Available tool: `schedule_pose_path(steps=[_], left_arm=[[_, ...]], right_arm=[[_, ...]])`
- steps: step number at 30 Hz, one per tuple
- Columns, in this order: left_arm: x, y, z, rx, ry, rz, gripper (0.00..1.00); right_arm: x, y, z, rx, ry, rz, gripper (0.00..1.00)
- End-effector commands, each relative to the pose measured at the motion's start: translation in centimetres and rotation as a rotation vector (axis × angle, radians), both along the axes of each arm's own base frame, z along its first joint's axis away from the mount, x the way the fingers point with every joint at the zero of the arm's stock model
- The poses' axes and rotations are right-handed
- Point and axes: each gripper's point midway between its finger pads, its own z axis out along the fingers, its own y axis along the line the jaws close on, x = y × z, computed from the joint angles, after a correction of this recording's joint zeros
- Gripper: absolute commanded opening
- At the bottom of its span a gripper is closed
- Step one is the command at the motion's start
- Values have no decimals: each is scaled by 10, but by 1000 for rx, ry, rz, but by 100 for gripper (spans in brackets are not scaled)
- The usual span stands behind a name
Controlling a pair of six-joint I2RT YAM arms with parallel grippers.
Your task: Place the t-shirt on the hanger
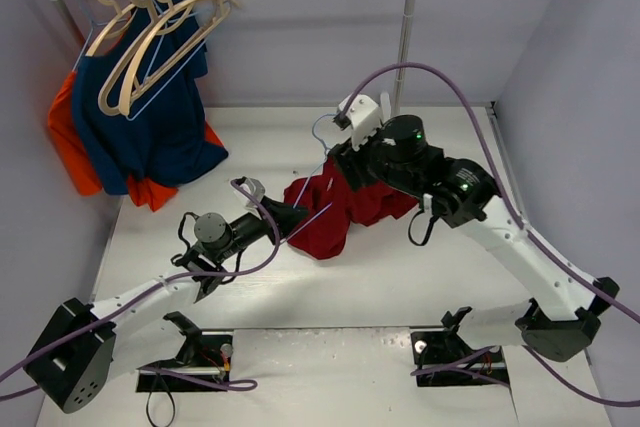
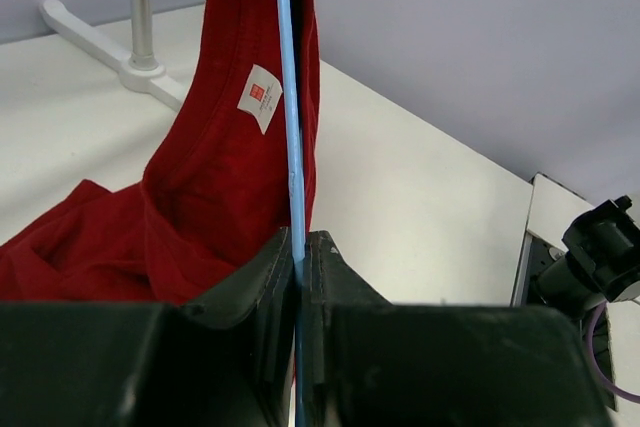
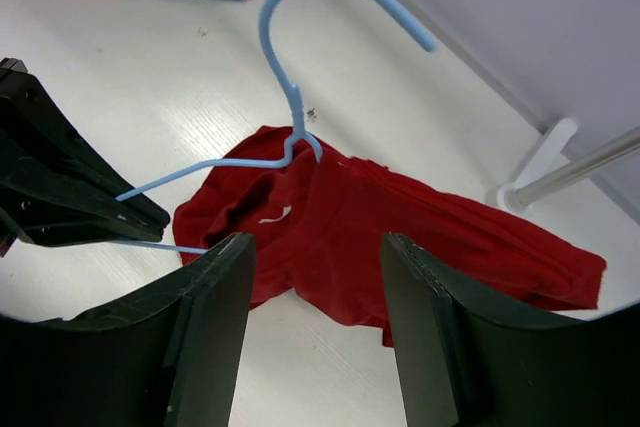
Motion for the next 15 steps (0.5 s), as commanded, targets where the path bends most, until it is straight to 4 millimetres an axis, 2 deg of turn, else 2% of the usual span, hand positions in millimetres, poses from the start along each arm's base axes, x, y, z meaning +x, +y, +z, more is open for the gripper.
schedule_pose_path(steps=[1,2,6,8,10,11,13,15], left_arm=[[-3,2,63,-148,-191,0,0],[-2,2,63,-148,-194,2,0],[-4,3,60,-150,-197,3,0],[-4,3,58,-146,-195,2,0],[-4,4,58,-146,-195,4,0],[-5,4,58,-147,-195,2,0],[-6,3,59,-142,-195,-8,0],[-6,4,62,-145,-199,-7,0]], right_arm=[[-9,-12,42,73,-83,38,54],[-12,-14,42,71,-86,48,54],[3,-34,33,13,-112,-3,56],[18,-49,32,-16,-162,6,58],[26,-52,39,-21,-225,75,57],[37,-66,43,-24,-234,65,57],[47,-71,47,-11,-224,157,56],[47,-69,36,-26,-181,235,56]])
